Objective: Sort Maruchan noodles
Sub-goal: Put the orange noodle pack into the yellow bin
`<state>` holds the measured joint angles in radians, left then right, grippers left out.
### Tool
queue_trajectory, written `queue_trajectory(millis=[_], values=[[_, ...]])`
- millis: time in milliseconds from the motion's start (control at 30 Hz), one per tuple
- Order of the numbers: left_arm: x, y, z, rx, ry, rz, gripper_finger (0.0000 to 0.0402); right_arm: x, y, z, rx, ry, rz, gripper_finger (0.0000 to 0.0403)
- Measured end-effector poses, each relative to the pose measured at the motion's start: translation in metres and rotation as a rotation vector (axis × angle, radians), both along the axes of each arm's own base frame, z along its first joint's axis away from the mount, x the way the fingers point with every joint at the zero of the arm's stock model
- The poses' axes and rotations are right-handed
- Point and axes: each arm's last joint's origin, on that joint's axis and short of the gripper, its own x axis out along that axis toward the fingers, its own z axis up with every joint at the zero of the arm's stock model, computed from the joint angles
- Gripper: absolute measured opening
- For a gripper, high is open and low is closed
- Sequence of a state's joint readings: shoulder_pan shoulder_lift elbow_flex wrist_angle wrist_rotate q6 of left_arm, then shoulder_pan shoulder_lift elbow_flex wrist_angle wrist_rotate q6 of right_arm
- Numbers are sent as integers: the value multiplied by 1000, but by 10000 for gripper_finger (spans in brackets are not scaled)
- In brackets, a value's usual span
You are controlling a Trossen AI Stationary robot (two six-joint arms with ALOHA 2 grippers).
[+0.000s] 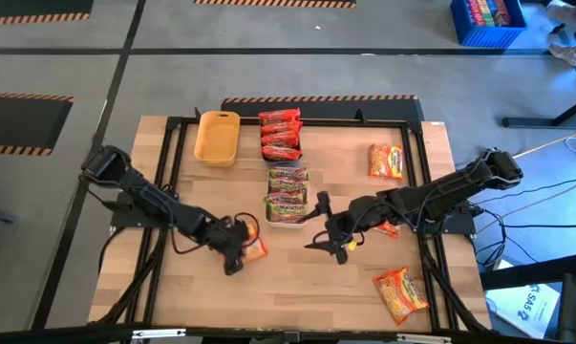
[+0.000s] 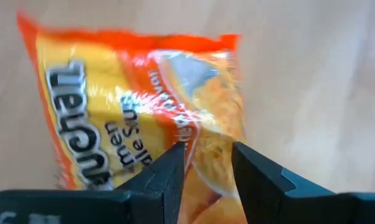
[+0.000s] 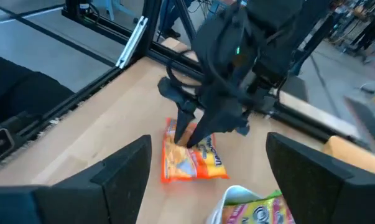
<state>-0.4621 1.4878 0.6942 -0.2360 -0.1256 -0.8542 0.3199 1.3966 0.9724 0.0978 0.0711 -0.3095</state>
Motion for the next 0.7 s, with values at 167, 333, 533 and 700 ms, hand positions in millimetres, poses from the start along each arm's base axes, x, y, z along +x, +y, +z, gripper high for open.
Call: queue_trajectory(millis=[167, 333, 533, 700], values=[[17, -8, 15, 46, -47, -87, 128, -3, -1, -8, 105, 121, -49, 303], [19, -19, 30, 25, -60, -221, 128, -1, 1, -20, 252, 245, -91, 303], [11, -18, 30, 41, 30, -261, 128, 15, 22, -59, 285, 353, -126, 303], [-3, -11, 30, 139, 135, -268, 128, 32, 42, -89, 296, 321, -119, 303]])
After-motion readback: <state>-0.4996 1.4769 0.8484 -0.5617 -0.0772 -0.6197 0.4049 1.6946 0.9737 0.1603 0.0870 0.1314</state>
